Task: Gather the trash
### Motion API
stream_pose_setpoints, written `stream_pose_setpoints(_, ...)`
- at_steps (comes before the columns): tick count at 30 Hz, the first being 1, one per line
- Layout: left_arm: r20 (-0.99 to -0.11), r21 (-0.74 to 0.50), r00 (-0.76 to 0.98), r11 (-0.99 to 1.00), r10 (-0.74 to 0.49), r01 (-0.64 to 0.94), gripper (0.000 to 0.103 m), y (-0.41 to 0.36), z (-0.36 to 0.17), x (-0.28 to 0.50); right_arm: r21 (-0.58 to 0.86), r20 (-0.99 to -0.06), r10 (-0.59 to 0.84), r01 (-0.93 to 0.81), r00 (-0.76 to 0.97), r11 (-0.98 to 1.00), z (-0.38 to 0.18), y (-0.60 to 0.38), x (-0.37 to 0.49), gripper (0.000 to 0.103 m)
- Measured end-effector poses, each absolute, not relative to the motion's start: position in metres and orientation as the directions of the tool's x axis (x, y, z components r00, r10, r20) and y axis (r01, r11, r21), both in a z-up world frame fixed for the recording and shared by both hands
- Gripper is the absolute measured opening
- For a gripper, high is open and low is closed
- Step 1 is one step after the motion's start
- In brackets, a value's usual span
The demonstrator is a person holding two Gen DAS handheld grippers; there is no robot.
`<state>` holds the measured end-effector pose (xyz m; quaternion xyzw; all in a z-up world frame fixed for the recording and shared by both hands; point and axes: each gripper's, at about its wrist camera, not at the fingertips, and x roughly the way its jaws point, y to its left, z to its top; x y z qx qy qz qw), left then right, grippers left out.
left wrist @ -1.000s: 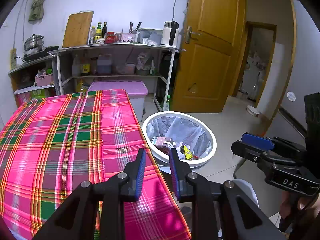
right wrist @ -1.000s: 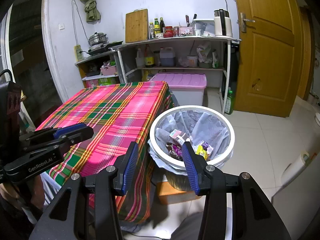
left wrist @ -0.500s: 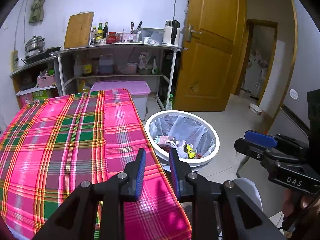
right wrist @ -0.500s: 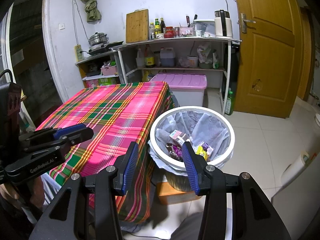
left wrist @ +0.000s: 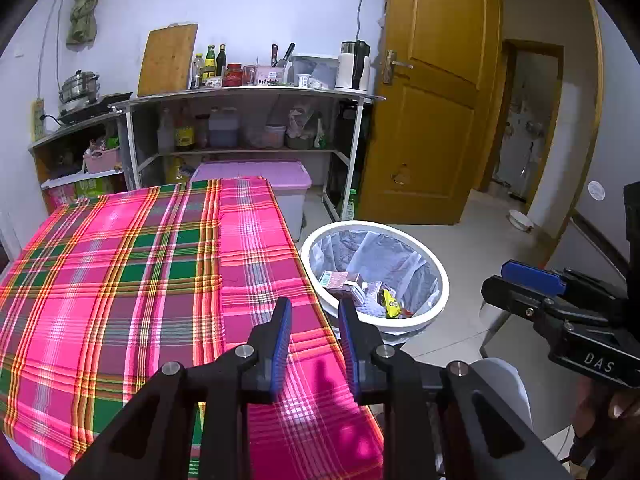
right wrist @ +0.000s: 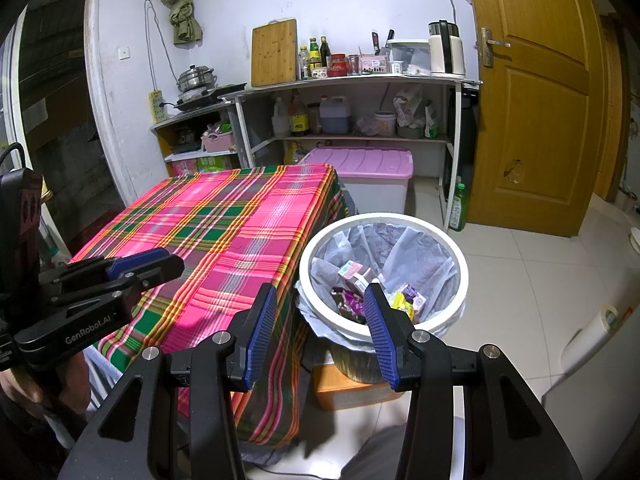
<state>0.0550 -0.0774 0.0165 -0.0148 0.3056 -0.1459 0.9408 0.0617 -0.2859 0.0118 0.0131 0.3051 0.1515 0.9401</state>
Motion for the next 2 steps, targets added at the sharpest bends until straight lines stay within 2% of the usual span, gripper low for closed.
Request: stream_pose_setpoints(2,-0.573,-0.117,0.769,0.957,-0.282,0.264,0.024,-0.0779,0.0163,0.0556,0.116,-0.570,0.292,-0.277,0.768,0.954,0.0119,-0.2864,0.0616,0.046)
